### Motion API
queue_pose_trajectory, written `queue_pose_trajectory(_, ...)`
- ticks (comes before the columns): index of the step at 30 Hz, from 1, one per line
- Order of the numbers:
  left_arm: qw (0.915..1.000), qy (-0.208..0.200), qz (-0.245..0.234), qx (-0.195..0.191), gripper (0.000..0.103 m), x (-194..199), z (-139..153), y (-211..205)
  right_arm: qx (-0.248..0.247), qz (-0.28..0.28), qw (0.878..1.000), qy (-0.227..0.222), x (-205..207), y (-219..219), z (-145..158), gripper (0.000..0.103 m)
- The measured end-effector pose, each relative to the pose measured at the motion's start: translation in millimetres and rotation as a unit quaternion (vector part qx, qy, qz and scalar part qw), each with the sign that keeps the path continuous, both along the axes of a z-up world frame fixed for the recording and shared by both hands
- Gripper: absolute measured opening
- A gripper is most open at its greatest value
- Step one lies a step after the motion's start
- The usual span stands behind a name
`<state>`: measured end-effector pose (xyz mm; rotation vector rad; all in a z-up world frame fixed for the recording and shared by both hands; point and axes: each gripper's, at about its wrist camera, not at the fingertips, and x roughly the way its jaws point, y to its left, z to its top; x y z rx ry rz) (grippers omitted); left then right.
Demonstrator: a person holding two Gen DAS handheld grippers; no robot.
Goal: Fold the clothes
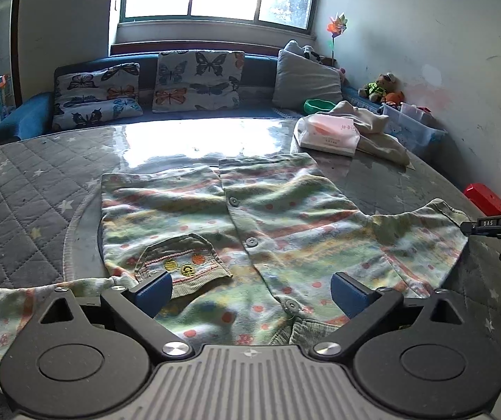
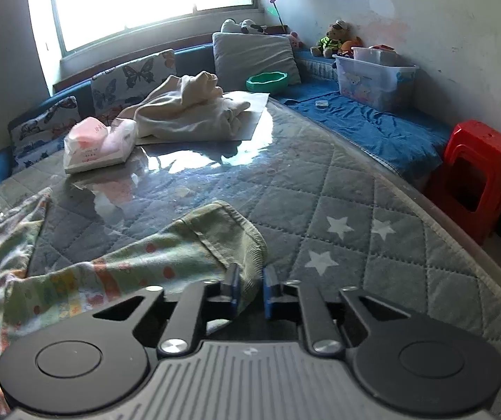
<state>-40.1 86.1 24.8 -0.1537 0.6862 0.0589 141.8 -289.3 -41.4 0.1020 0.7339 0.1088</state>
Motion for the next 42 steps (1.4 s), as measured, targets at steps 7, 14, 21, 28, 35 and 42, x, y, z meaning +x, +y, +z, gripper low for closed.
queue_pose_trajectory(7, 1.0, 0.0, 0.002, -0.001, 0.101, 0, -1, 4, 0.074, 0.043, 0.996, -0.038, -22, 3, 37, 0.006)
queue_pose_trajectory(14, 1.0, -0.001, 0.005, -0.007, 0.102, -4, -4, 10, 0.13, 0.145, 0.978, -0.075, -47, 45, 95, 0.006)
queue_pose_trajectory(21, 0.9995, -0.008, 0.022, -0.02, 0.103, -15, -5, 23, 0.163, 0.258, 0.949, -0.075, -68, 120, 123, 0.006)
queue_pose_trajectory(28, 0.9986, -0.014, 0.041, -0.03, 0.103, -27, -6, 38, 0.157, 0.354, 0.921, -0.049, -91, 206, 116, 0.006)
queue_pose_trajectory(35, 0.9973, -0.016, 0.06, -0.039, 0.103, -34, -7, 51, 0.165, 0.395, 0.904, -0.003, -105, 246, 91, 0.014)
queue_pose_trajectory(42, 0.9968, -0.017, 0.064, -0.045, 0.103, -31, -7, 57, 0.13, 0.394, 0.91, -0.017, -96, 230, 100, 0.016)
